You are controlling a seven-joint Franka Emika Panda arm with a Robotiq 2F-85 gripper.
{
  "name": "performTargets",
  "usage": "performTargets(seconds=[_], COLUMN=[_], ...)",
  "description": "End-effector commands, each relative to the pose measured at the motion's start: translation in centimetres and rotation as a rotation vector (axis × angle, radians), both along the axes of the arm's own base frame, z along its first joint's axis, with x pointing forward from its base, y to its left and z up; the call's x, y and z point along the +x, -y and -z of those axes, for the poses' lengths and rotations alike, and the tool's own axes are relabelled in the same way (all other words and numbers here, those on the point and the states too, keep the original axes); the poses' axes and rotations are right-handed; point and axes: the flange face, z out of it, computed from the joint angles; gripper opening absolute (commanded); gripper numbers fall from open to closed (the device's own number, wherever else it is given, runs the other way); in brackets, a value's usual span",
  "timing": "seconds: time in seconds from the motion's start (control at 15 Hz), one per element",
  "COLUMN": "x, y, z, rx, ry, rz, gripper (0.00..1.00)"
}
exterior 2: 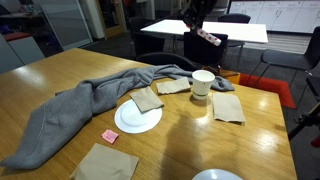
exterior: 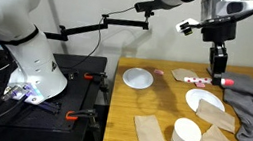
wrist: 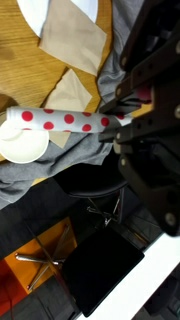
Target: Put the marker in the cup
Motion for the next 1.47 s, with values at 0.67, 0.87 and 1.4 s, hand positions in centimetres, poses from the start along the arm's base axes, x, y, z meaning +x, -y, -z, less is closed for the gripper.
performTargets(seconds=[0.67, 0.87, 1.4], x=[-0.5, -0.9, -1.5], y=[1.4, 1.1, 2.1], z=[0.8, 1.4, 1.2], rx=[-0.101, -0.098, -0.175], ry=[0.343, 0.337, 0.484], rz=[0.159, 0.158, 0.185], gripper=[0.20, 0.20, 0.05])
